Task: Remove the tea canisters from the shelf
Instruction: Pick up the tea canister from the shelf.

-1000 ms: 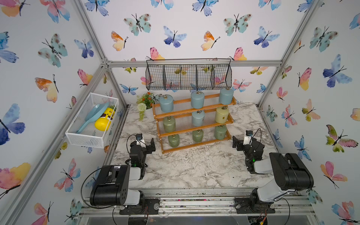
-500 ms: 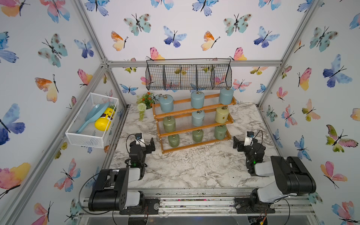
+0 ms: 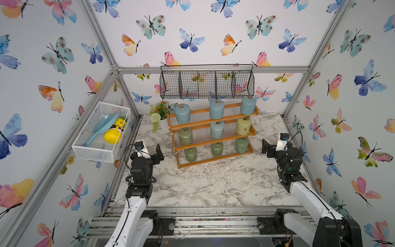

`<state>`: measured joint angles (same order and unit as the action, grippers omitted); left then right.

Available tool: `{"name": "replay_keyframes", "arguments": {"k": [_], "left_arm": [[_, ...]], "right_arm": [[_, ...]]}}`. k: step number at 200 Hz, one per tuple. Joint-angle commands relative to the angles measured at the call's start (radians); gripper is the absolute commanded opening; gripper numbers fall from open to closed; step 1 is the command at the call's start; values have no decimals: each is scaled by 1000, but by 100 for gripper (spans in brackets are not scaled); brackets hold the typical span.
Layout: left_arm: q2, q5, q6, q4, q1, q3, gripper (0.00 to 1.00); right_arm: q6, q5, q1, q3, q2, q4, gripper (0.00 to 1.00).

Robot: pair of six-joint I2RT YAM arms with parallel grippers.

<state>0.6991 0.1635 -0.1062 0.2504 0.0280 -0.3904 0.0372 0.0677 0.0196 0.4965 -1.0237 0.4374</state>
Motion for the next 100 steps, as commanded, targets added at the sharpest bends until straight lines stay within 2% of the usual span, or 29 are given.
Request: {"name": "replay_keyframes", "arguments": {"k": [1, 51, 100], "left_arm": [[-75, -17, -30, -150, -1, -23, 98], [-130, -165, -35, -201, 0, -85, 98], [-151, -329, 6, -224, 1, -147, 99]], "right_arm": [[33, 66, 4, 104, 13, -221, 100], [30, 254, 4, 318, -6, -358, 100], [-39, 412, 3, 590, -115, -494, 100]]}}
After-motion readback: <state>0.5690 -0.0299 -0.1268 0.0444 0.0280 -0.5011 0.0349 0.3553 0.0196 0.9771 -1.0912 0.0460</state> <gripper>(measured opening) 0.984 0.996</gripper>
